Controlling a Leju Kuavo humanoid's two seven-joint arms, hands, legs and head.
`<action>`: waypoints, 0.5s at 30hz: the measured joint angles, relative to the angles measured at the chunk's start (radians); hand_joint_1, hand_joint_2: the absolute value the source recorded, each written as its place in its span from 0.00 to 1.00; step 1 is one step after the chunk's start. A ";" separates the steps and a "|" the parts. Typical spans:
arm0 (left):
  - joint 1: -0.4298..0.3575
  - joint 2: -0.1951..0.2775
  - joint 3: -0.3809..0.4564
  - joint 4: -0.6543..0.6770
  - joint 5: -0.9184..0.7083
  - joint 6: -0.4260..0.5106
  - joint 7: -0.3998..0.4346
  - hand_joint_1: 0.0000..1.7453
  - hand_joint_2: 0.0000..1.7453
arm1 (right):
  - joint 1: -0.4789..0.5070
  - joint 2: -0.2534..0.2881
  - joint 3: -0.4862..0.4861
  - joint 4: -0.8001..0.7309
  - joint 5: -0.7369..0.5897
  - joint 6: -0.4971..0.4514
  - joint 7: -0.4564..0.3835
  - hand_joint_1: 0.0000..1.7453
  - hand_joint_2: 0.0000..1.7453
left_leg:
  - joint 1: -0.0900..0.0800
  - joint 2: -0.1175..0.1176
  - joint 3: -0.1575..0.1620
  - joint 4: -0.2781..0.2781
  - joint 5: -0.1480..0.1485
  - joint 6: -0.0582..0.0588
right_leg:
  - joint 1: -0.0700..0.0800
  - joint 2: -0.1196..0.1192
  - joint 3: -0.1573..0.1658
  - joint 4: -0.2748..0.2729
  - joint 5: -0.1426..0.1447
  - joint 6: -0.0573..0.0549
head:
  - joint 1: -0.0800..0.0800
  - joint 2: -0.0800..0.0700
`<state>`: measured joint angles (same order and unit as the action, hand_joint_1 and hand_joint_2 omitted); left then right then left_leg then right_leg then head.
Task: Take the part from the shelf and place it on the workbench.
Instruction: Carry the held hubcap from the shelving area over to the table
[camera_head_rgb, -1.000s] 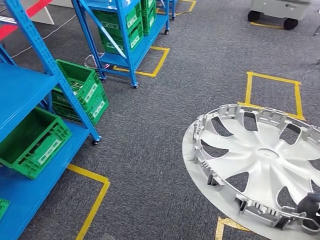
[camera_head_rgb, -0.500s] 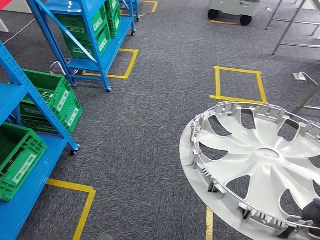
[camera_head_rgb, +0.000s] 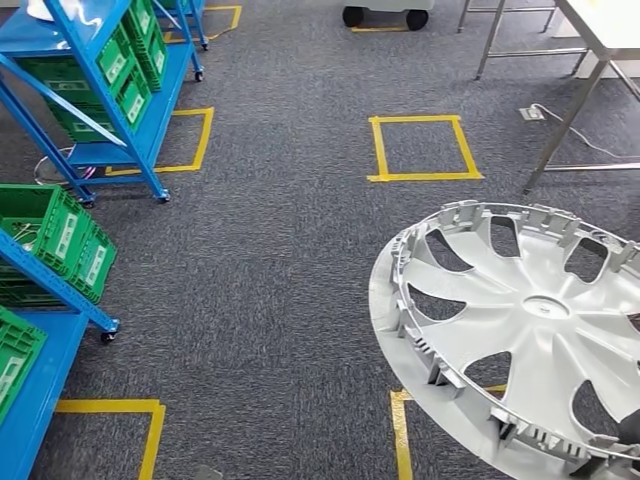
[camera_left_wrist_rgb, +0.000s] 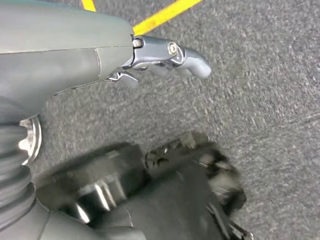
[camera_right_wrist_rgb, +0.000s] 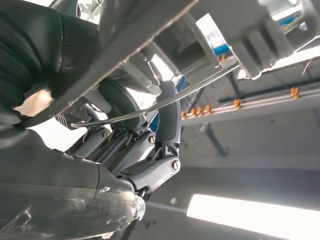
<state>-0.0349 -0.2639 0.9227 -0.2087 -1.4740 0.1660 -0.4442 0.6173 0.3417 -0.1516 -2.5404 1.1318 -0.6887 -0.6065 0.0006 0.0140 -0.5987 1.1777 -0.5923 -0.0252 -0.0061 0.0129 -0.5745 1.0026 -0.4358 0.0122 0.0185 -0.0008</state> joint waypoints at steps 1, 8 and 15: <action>0.001 0.001 0.004 0.000 0.005 -0.002 -0.002 0.00 1.00 | -0.003 0.000 -0.003 0.001 -0.006 0.000 -0.007 1.00 1.00 | 0.000 -0.006 -0.032 0.063 -0.022 0.000 | 0.000 0.014 -0.002 0.000 0.001 -0.001 | 0.000 0.000; 0.000 0.004 0.026 0.000 0.024 -0.018 -0.014 0.00 1.00 | -0.012 0.000 -0.015 0.007 -0.018 0.000 -0.055 1.00 1.00 | 0.010 -0.104 0.064 -0.178 0.125 0.009 | -0.001 0.110 -0.013 0.007 0.010 0.019 | 0.000 0.000; 0.006 0.048 0.045 0.000 0.042 -0.104 -0.048 0.00 1.00 | -0.024 0.001 -0.016 0.012 0.017 0.000 -0.066 1.00 1.00 | 0.007 -0.022 0.068 -0.198 0.134 0.042 | -0.002 0.013 -0.117 0.186 -0.091 0.049 | 0.011 0.000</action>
<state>-0.0285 -0.2158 0.9672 -0.2087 -1.4318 0.0620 -0.4917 0.5935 0.3429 -0.1673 -2.5280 1.1485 -0.6886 -0.6722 0.0079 -0.0080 -0.5304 0.9796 -0.4583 0.0166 -0.0082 0.0263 -0.6913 1.1884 -0.5265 0.0616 0.0297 -0.0008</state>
